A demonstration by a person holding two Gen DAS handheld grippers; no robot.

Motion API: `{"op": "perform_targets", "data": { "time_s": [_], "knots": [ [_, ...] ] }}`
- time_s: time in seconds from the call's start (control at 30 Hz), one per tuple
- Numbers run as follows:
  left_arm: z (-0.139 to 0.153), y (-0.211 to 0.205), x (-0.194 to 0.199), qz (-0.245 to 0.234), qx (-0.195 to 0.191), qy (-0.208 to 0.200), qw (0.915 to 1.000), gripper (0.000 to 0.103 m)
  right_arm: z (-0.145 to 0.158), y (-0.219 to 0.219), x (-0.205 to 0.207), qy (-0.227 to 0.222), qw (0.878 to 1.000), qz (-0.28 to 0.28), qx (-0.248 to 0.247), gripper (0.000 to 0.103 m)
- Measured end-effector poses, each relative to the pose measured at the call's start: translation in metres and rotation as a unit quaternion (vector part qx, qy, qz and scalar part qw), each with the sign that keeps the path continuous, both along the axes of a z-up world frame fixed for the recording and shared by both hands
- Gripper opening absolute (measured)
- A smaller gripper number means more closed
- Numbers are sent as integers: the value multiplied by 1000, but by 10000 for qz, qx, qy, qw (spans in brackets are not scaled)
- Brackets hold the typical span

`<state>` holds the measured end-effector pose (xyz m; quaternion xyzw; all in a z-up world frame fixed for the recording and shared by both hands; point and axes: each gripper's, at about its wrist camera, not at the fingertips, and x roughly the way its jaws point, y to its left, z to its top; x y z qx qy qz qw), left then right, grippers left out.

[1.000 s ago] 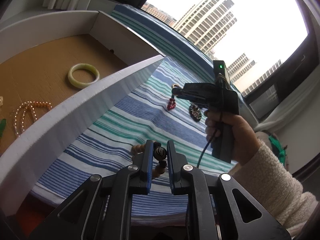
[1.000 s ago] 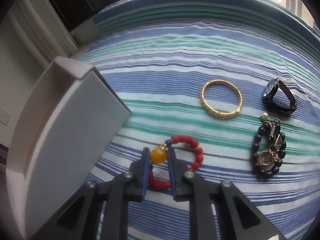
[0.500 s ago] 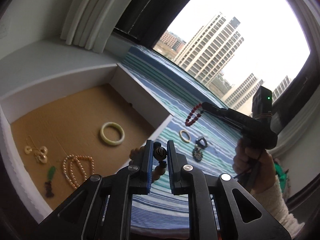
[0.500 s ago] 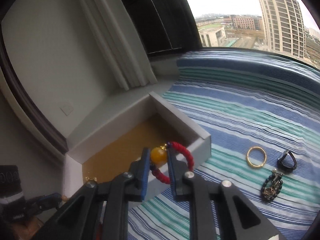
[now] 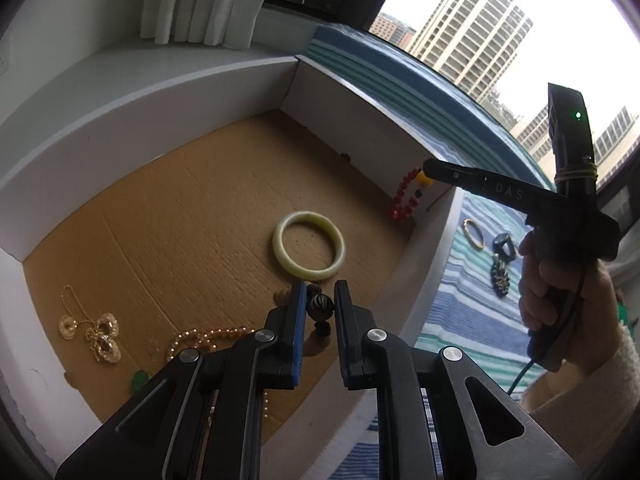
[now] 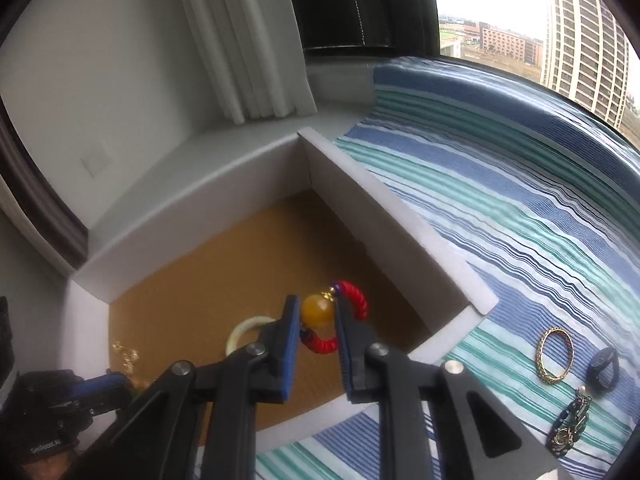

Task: Organize jewelry
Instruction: 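Carry both bracelets into the white box and open both tools, then move both tools back over the jewelry on the bed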

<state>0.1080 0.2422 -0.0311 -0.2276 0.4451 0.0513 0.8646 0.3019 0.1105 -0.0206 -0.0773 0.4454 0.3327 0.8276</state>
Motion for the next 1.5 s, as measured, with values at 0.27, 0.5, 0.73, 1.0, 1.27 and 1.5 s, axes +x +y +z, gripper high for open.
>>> {"op": "perform_targets", "data": {
  "time_s": [0.27,0.5,0.73,1.0,1.27,1.5],
  "knots": [
    [7,-1,-12,424,738,10,9964,83,8,-36,-35,-302,9987,-171,374,54],
    [1,-7,-24,735,1252,-71,9894,87,-16,-130,-89,-710,9962,-447,226,55],
    [4,-7,-31,1320,1501,-324,9793,86,-76,-261,-133,-512,9888,-1391,-183,55],
    [-23,-29,-16,882,1968,215,9762,85,-99,-378,-167,-724,9587,-2707,-485,55],
    [-23,-37,-20,874,1954,210,9766,86,-115,-411,-154,-431,9456,-3203,-361,55],
    [-13,-36,-24,974,1840,-45,9781,86,-116,-404,-157,-495,9476,-3125,-430,61]
  ]
}}
